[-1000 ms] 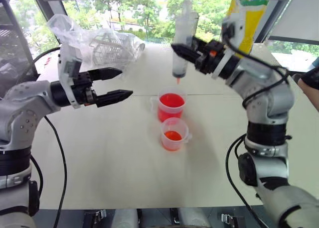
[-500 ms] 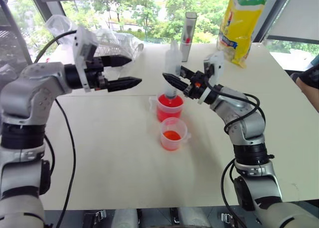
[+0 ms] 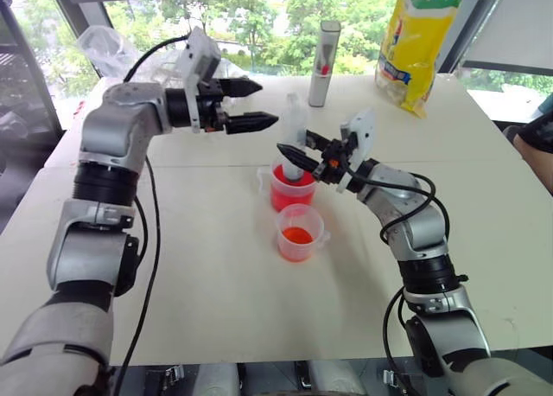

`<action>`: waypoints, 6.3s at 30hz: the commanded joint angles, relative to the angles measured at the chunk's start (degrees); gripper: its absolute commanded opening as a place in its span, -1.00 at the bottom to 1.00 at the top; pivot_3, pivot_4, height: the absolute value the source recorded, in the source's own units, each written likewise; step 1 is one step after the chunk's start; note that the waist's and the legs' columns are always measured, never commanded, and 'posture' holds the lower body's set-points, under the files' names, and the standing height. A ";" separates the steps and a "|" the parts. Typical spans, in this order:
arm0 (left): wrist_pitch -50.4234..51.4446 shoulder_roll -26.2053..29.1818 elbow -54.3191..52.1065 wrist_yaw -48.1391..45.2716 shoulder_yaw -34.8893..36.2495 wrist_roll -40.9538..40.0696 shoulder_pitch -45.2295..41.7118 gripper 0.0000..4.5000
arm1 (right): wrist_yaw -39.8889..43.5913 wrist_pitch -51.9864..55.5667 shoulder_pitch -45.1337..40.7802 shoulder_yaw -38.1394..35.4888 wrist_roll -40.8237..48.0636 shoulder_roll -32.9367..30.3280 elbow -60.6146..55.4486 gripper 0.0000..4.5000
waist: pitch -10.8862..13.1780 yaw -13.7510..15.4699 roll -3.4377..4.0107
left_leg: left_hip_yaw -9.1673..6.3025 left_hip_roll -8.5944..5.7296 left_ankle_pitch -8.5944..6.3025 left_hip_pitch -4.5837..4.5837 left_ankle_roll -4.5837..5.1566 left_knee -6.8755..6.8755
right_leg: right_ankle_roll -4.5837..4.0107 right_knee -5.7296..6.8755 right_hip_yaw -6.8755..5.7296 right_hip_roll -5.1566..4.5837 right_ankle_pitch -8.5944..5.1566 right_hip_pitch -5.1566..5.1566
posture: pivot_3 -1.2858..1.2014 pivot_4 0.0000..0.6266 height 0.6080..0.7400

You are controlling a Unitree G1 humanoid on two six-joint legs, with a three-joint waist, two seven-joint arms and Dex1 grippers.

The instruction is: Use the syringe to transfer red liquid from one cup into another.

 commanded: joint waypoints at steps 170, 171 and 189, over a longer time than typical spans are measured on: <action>11.32 5.14 -12.41 1.38 11.83 -5.86 7.56 0.99 | -2.86 28.29 6.11 -10.71 29.60 -14.19 -33.67 -0.39 | -0.03 0.06 -0.05 | -0.11 0.03 0.01 0.04 -0.02 0.12 | 0.02 0.26 0.00 -0.05 -0.03 0.04 | 0.03 -0.52 1.00; 11.27 4.84 -12.29 1.15 11.62 -5.81 7.15 0.99 | -3.00 27.64 6.69 -10.07 28.95 -14.05 -33.53 -0.39 | -0.03 0.08 -0.05 | -0.11 0.01 0.01 0.04 -0.02 0.12 | 0.02 0.26 0.00 -0.05 -0.03 0.04 | 0.03 -0.52 1.00; 22.51 2.78 -19.43 -4.97 9.73 -16.03 0.56 0.99 | -1.00 19.03 11.08 -4.21 20.17 -14.28 -30.76 -0.39 | -0.03 0.07 -0.05 | -0.16 -0.02 0.01 0.04 -0.02 0.12 | 0.06 0.25 0.00 0.02 -0.05 0.04 | 0.03 -0.52 1.00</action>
